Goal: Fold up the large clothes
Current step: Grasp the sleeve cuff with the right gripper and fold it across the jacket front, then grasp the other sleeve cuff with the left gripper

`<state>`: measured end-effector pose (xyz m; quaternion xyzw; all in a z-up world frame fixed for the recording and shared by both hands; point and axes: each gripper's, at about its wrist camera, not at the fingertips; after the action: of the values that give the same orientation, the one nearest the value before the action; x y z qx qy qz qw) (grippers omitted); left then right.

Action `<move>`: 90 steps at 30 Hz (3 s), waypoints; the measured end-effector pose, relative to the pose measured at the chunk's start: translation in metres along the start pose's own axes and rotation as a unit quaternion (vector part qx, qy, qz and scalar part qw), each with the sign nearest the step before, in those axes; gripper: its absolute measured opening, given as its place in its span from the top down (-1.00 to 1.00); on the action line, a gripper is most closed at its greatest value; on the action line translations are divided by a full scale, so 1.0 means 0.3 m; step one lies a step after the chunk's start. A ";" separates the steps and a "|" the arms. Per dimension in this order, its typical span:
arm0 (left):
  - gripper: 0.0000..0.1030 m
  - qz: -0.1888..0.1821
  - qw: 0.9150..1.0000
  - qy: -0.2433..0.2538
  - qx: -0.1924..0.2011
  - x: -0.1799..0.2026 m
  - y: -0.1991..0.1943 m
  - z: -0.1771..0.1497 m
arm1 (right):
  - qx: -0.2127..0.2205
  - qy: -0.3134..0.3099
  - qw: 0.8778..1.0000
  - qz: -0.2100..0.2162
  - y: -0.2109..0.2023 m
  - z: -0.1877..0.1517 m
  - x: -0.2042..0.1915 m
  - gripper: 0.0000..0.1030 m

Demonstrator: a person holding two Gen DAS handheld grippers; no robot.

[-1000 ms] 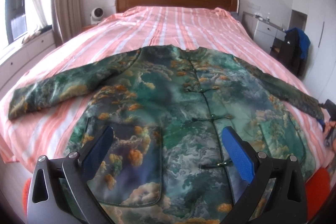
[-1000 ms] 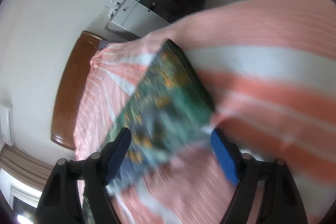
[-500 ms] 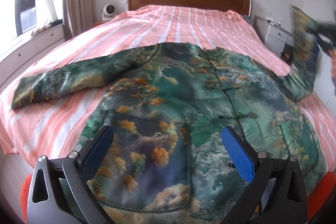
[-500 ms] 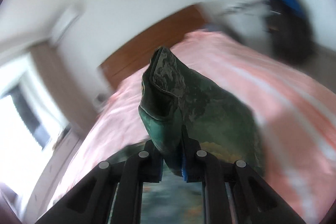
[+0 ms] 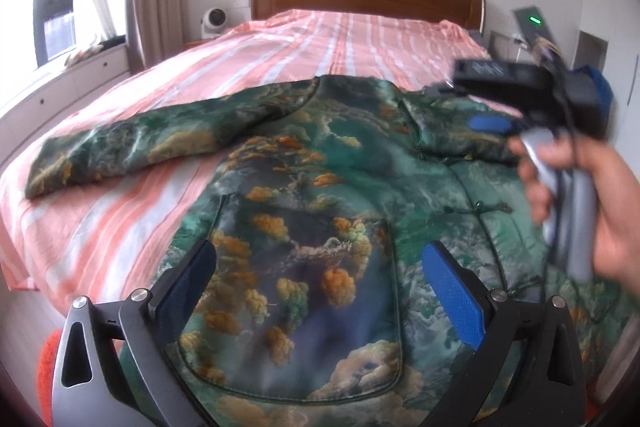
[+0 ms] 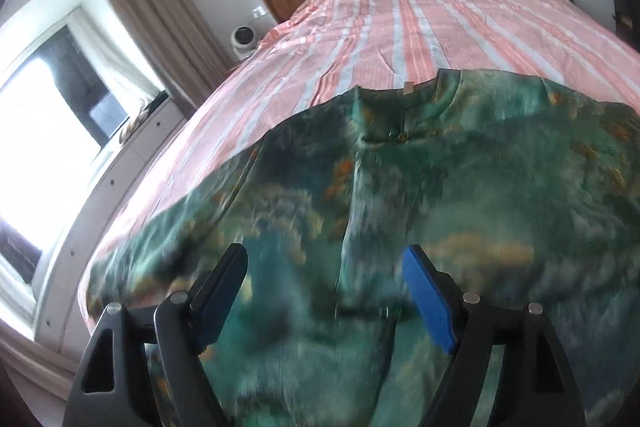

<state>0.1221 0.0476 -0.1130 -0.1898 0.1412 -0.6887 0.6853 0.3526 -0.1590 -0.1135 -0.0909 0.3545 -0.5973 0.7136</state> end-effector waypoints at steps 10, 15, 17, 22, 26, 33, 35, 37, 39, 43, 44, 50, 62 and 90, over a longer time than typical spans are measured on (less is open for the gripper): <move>-0.99 -0.035 0.999 -0.026 0.007 0.021 -0.002 0.001 | 0.023 -0.079 0.995 -0.065 -0.371 -0.183 0.128 -0.86; -0.99 -0.040 0.999 -0.025 0.018 0.047 -0.023 0.001 | 0.039 -0.131 0.984 -0.113 -0.605 -0.329 0.191 -0.87; -0.99 -0.046 0.998 -0.027 0.014 0.056 -0.024 -0.001 | 0.053 -0.150 0.977 -0.141 -0.688 -0.380 0.206 -0.90; -0.99 -0.057 0.998 -0.039 -0.003 0.069 -0.020 -0.008 | 0.087 -0.162 0.962 -0.204 -0.835 -0.469 0.235 -0.91; -0.99 -0.057 0.998 -0.029 -0.010 0.080 -0.030 -0.003 | 0.089 -0.158 0.960 -0.214 -0.891 -0.508 0.226 -0.91; -0.99 -0.059 0.998 -0.013 -0.005 0.101 -0.055 0.005 | 0.081 -0.165 0.959 -0.215 -0.991 -0.556 0.185 -0.91; -0.99 -0.062 0.998 0.000 -0.009 0.118 -0.056 0.005 | 0.092 -0.175 0.956 -0.218 -0.981 -0.546 0.171 -0.91; -0.99 -0.063 0.998 0.015 -0.014 0.135 -0.060 0.004 | 0.111 -0.178 0.952 -0.224 -0.957 -0.523 0.163 -0.91; -0.99 -0.063 0.998 0.023 -0.012 0.140 -0.072 0.005 | 0.129 -0.170 0.952 -0.220 -0.935 -0.503 0.162 -0.91; -0.99 -0.057 0.998 0.027 -0.010 0.139 -0.086 0.009 | 0.154 -0.177 0.945 -0.229 -0.900 -0.506 0.161 -0.91; -0.99 -0.055 0.998 0.027 -0.010 0.138 -0.087 0.010 | 0.151 -0.178 0.945 -0.230 -0.895 -0.514 0.166 -0.91; -0.99 -0.050 0.998 0.020 -0.022 0.133 -0.067 0.008 | 0.130 -0.178 0.944 -0.244 -0.890 -0.579 0.215 -0.91; -0.99 -0.035 0.999 0.023 -0.028 0.097 -0.056 0.066 | 0.128 -0.172 0.946 -0.245 -0.884 -0.578 0.242 -0.91; -0.48 0.197 0.855 -0.479 -0.043 -1.192 0.358 0.093 | 0.104 -0.215 0.943 -0.232 -0.830 -0.614 0.188 -0.91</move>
<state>0.2262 0.4041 -0.1613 -0.4936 -0.1400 -0.3566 0.7808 0.0452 -0.2238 -0.1329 -0.2223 0.0978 -0.7461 0.6200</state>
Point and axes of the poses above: each gripper's, at about its wrist camera, not at the fingertips, and y roughly the way its jaws point, x to its right, z to its top, and after that the axes turned 10 degrees about x, right-handed
